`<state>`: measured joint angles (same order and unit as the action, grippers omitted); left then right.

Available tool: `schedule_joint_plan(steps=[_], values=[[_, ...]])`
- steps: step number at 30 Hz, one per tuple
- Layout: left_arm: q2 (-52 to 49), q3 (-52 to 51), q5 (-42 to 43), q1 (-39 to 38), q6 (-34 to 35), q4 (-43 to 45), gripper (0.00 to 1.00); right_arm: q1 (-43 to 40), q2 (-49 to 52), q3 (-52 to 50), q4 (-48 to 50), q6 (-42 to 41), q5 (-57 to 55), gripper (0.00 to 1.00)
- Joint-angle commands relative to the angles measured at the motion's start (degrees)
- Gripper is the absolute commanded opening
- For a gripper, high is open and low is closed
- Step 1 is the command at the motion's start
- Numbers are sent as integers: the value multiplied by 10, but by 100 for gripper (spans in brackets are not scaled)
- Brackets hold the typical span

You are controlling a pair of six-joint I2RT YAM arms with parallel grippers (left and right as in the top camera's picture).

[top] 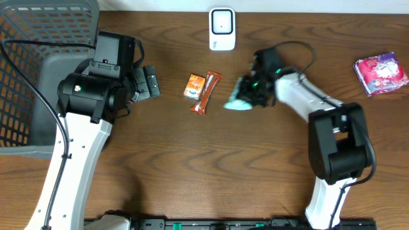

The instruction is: Scan the item barcode

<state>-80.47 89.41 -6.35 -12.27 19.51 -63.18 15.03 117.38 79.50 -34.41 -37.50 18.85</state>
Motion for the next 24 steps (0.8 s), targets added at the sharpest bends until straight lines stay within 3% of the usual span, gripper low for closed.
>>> schedule_joint_plan(steps=[1,4,8,13,22,24], values=[[0,8,-5,1,3,-2,98,-5,-11,82,-84,90,-229,13],[0,8,-5,1,3,-2,98,11,-11,112,-155,94,-449,11],[0,8,-5,1,3,-2,98,29,-4,97,-172,95,-628,2],[0,8,-5,1,3,-2,98,44,21,76,-164,114,-645,8],[0,8,-5,1,3,-2,98,118,37,75,-144,103,-566,14],[0,8,-5,1,3,-2,98,133,49,74,-143,104,-573,26]])
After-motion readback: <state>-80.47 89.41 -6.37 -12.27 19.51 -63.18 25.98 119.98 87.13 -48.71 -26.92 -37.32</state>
